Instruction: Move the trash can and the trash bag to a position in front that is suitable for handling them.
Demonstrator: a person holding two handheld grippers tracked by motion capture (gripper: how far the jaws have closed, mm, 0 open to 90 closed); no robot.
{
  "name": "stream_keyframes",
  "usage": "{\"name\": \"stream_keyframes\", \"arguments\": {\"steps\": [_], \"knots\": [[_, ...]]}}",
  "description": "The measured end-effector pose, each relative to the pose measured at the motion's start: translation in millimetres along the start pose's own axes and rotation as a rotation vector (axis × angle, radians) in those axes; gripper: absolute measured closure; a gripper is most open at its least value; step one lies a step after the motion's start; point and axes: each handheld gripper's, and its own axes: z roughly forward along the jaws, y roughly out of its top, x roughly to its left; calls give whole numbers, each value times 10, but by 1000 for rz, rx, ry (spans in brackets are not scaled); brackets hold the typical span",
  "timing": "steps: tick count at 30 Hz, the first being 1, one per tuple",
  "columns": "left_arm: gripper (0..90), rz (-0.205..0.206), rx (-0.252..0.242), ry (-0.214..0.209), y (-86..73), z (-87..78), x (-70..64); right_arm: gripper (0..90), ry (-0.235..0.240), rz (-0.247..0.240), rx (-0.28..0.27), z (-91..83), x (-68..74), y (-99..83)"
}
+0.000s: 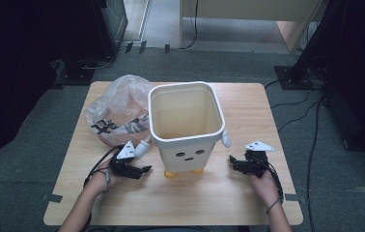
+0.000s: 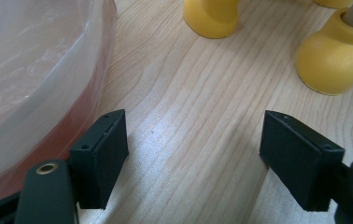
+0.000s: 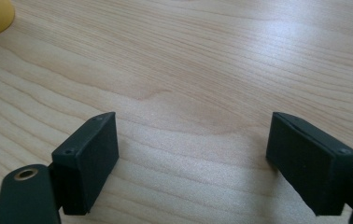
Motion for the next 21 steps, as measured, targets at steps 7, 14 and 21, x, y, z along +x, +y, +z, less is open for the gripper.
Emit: {"name": "stream_keyframes", "arguments": {"steps": [7, 14, 21], "knots": [[214, -8, -3, -23, 0, 0, 20, 147, -11, 14, 1, -13, -2, -13], [214, -8, -3, -22, 0, 0, 19, 147, -13, 14, 1, -18, -5, -17], [214, -4, 1, 0, 3, 6, 14, 147, -13, 15, 0, -18, -5, -18]]}}
